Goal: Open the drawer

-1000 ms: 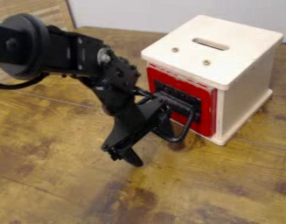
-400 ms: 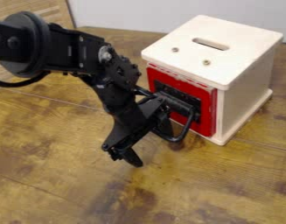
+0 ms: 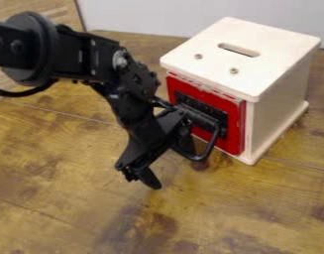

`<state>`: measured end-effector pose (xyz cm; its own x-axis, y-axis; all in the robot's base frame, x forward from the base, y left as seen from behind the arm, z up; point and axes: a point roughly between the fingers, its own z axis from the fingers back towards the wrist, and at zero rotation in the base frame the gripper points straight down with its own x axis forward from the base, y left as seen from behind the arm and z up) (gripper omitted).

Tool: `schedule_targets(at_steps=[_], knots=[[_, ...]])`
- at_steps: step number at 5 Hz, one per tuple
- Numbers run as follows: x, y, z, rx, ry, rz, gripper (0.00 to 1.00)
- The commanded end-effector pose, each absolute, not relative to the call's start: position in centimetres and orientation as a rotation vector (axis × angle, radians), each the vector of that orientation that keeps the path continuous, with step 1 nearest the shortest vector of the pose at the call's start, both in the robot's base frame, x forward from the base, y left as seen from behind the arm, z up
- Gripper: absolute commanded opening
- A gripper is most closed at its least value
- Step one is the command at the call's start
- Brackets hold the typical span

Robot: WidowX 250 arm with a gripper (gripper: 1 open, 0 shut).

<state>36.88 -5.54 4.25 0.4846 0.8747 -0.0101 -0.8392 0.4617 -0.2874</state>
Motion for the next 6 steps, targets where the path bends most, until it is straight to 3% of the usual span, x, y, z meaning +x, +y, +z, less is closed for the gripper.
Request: schedule_targets(at_steps=[1,6], knots=[[37.71,-4.47,5.78,-0.279,-0.184,1.080,1.00],[37.99,-4.19,6.01,-0.266,-0.171,1.146,1.00]])
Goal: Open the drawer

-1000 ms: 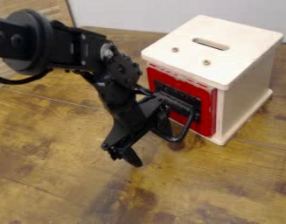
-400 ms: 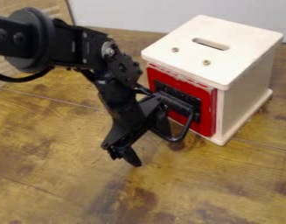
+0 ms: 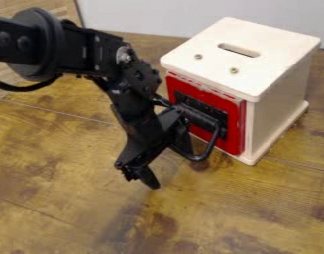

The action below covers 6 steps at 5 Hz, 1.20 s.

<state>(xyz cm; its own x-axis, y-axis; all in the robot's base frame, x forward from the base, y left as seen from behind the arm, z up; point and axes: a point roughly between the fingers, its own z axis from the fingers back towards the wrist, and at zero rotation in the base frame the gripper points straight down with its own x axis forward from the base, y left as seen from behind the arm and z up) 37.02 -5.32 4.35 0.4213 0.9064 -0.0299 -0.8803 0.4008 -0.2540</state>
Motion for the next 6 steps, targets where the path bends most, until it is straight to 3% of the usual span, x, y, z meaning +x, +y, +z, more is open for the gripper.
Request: schedule_targets(at_steps=[1,6], knots=[[37.95,-4.13,6.02,-0.263,-0.169,1.159,1.00],[37.86,-3.81,5.92,-0.249,-0.152,1.229,1.00]])
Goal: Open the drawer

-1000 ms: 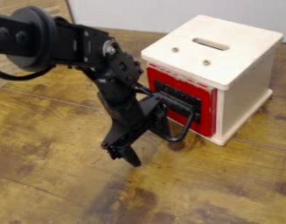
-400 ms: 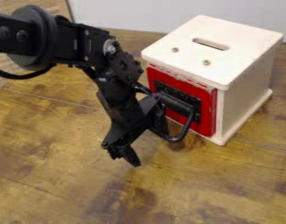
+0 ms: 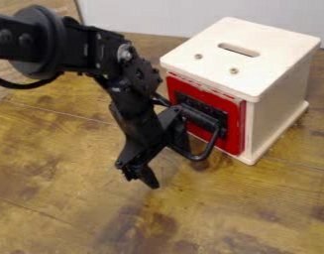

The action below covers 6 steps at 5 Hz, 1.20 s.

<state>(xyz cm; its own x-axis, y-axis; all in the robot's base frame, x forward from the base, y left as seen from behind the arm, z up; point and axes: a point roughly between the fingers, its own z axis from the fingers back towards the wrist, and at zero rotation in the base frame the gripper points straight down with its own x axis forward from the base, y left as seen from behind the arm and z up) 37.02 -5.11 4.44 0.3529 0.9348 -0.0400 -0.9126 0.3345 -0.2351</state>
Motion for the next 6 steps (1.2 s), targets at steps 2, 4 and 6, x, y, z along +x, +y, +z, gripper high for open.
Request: schedule_targets(at_steps=[2,4,6], knots=[[37.76,-3.66,5.77,-0.244,-0.144,1.257,1.00],[37.68,-3.55,5.87,-0.239,-0.136,1.284,1.00],[37.67,-3.45,6.08,-0.234,-0.129,1.309,1.00]])
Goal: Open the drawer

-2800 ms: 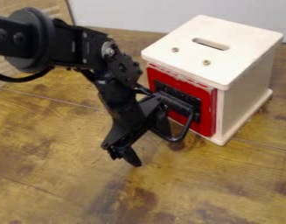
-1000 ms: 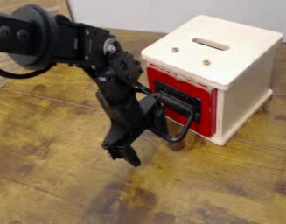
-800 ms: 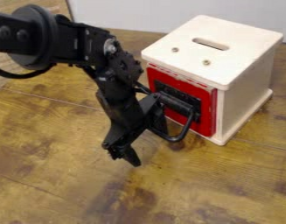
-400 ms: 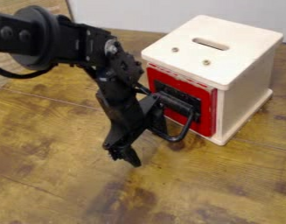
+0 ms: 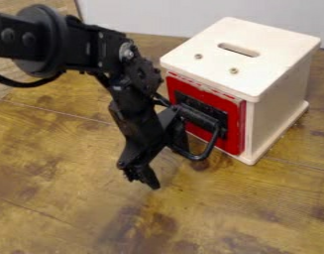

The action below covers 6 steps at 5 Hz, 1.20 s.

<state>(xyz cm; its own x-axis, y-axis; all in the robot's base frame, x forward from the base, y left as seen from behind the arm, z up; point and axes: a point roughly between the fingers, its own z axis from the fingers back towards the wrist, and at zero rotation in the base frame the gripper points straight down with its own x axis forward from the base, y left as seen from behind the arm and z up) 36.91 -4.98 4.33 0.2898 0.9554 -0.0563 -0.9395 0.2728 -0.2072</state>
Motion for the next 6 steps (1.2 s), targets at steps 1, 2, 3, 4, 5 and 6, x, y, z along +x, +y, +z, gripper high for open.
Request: schedule_targets(at_steps=[1,2,3,4,5,6], knots=[[37.7,-3.4,6.1,-0.232,-0.125,1.322,1.00],[37.8,-3.3,6.0,-0.229,-0.122,1.336,1.00],[37.9,-3.2,6.1,-0.227,-0.119,1.350,1.00],[37.8,-3.1,6.0,-0.224,-0.117,1.363,1.00],[37.8,-2.7,6.0,-0.220,-0.124,1.380,1.00],[37.7,-2.2,6.1,-0.217,-0.131,1.397,1.00]])
